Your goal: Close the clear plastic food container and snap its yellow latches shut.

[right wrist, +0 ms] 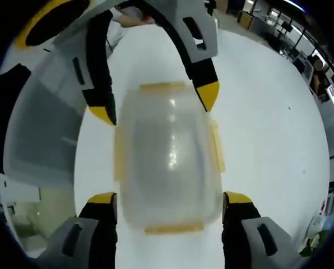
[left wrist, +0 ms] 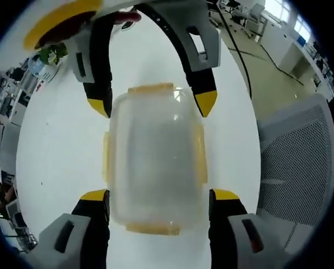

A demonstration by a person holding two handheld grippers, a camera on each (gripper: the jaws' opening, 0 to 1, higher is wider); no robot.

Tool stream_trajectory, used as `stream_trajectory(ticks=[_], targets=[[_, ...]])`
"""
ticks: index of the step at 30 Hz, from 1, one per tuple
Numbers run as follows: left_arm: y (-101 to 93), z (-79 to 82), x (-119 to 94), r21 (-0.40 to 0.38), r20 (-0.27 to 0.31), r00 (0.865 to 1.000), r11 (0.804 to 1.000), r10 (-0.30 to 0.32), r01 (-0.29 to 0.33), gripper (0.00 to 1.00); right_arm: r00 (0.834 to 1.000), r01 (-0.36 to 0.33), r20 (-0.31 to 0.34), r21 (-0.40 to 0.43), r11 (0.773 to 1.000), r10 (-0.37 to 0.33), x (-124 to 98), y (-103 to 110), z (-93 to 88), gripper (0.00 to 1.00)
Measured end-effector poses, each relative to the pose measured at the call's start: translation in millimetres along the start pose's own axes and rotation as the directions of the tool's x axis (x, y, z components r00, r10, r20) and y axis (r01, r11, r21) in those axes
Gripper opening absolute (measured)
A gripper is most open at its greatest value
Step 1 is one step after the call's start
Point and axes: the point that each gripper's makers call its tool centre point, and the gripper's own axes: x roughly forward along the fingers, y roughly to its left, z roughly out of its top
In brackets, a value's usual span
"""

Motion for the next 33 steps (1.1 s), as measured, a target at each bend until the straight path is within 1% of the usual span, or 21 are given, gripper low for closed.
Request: stream_trajectory(ticks=[2, 4, 10, 13, 15, 22, 28, 33], targets=[[0.4, -2.0, 3, 0.005, -0.004, 1.0, 1.0, 0.007, -0.007, 0.72, 1.0, 0.006, 0.009, 0.0, 1.0, -0.006, 0, 0, 1.2, 0.74], [3.3, -1.4, 3, 0.017, -0.002, 1.0, 0.999, 0.029, -0.029, 0.7, 1.0, 0.012, 0.014, 0.0, 1.0, -0.012, 1, -1, 1.7, 0.74], [4.6, -0.2, 3, 0.009, 0.015, 0.999, 0.999, 0.043, -0.043, 0.7, 0.999, 0.027, 0.036, 0.004, 1.0, -0.027, 1, 0, 2.9, 0.74], [5.7, -0.9, 3, 0.007, 0.043, 0.998, 0.999, 0.048, -0.048, 0.69, 0.999, 0.03, 0.042, 0.009, 1.0, -0.03, 1, 0, 3.2, 0.74], [5.4, -1.2, 3, 0.008, 0.053, 0.997, 0.999, 0.048, -0.049, 0.69, 0.999, 0.03, 0.043, 0.011, 0.999, -0.031, 1, 0, 4.0, 0.73], [3.1, -5.7, 1, 0.017, 0.033, 0.998, 0.999, 0.046, -0.047, 0.69, 0.999, 0.029, 0.036, 0.012, 0.999, -0.03, 3, 3, 10.7, 0.73], [2.9, -17.4, -2, 0.034, 0.021, 0.999, 0.998, 0.045, -0.045, 0.69, 0.998, 0.036, 0.047, 0.029, 0.999, -0.037, 6, 6, 20.6, 0.73], [1.9, -30.5, -5, 0.057, 0.003, 0.999, 0.997, 0.043, -0.043, 0.69, 0.997, 0.045, 0.056, 0.048, 0.998, -0.047, 11, 8, 33.5, 0.73]])
